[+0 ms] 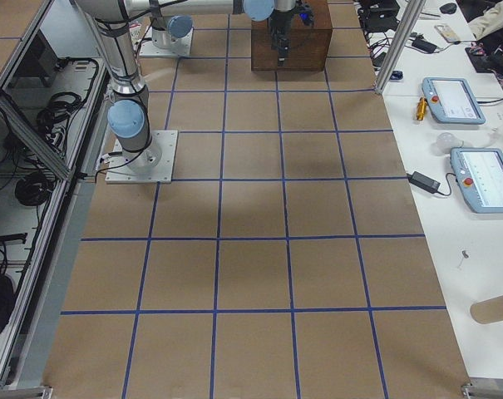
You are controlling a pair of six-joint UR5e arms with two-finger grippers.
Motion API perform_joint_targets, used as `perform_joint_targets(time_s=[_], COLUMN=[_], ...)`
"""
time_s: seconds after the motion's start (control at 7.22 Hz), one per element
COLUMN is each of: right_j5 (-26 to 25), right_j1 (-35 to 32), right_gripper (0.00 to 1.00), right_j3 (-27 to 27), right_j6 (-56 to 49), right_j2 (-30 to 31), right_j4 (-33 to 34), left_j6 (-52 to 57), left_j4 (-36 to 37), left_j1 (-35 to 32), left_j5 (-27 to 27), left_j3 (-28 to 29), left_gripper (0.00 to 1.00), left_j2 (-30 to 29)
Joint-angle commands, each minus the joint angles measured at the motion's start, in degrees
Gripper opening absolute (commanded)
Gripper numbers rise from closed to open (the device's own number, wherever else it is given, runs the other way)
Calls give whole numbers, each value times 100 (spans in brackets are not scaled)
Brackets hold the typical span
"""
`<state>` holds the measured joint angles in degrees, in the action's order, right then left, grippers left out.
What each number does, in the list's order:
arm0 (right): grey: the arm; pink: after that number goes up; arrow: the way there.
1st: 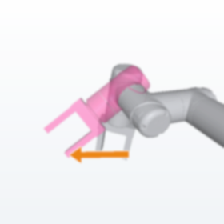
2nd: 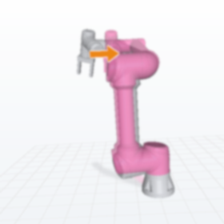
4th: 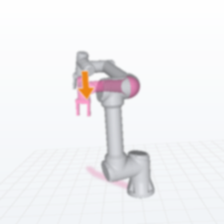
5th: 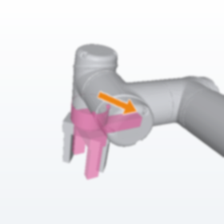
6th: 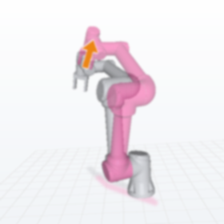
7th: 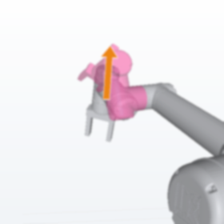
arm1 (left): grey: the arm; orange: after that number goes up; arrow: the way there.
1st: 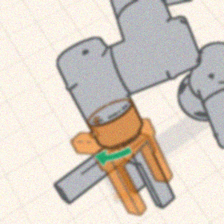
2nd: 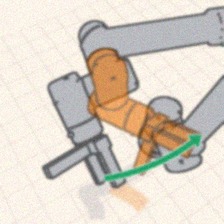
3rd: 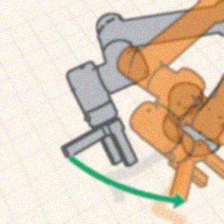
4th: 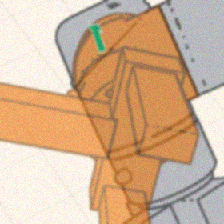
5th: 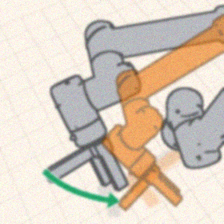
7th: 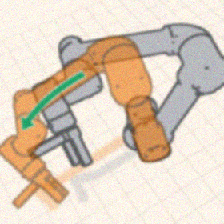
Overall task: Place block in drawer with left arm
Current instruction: 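Lift the yellow cube and carry it over the open drawer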
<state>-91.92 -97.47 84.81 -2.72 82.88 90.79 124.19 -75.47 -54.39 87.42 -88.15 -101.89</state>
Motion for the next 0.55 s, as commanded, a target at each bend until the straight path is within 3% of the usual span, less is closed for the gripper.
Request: perform_joint_targets(time_s=[0.0, 0.42], right_j5=[-1, -1], right_j1=[0, 0], right_gripper=[100, 100], right_j3=[0, 0], right_j6=[8, 0], right_j2=[0, 0], right_j4=[0, 0], left_j6=[-779, -825], left_j4=[-29, 50], left_j1=[-885, -1153], left_j5=[-40, -41], left_j3=[-9, -159], left_gripper=[0, 0], left_j2=[99, -260])
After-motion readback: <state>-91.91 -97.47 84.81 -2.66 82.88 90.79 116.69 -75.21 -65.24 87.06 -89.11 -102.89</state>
